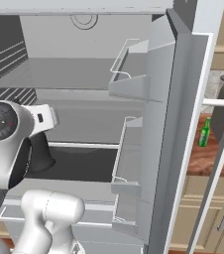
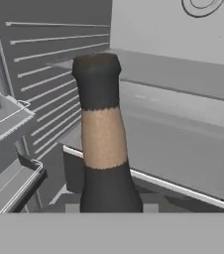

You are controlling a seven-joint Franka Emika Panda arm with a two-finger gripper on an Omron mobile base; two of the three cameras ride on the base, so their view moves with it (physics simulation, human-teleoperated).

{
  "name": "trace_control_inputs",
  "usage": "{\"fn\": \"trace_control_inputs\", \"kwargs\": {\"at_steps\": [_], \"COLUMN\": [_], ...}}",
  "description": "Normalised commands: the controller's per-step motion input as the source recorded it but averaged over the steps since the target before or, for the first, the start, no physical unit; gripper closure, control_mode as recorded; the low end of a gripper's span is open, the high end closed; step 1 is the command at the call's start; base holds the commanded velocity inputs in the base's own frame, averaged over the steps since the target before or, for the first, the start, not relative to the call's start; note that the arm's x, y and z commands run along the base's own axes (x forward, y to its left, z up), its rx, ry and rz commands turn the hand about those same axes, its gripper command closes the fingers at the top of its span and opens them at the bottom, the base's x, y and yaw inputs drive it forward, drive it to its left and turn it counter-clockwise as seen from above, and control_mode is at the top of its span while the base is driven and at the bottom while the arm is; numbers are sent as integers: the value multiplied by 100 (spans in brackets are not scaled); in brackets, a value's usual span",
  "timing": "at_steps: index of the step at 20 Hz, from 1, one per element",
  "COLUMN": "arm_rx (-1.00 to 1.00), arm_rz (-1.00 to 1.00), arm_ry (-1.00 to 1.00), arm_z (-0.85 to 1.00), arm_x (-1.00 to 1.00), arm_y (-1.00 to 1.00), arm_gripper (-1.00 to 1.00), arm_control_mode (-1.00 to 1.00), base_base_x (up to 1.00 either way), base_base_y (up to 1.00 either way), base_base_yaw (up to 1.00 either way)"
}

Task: Place the liquor and beer on the top shelf of the fridge to keep them out of children's reach, and place the bell pepper on lower shelves for easy access.

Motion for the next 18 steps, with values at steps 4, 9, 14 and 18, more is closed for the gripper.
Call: {"fn": "trace_control_inputs", "kwargs": {"at_steps": [4,9,14,18], "arm_rx": [1,7,10,8], "arm_rz": [-1,0,-2,-7], "arm_ry": [-28,-29,-16,0], "arm_z": [44,51,38,49], "arm_x": [17,18,23,13], "arm_y": [9,4,0,0], "arm_gripper": [100,100,100,100], "arm_control_mode": [-100,-100,-100,-100], "base_base_x": [0,0,0,0], "base_base_y": [0,0,0,0], "base_base_yaw": [0,0,0,0]}}
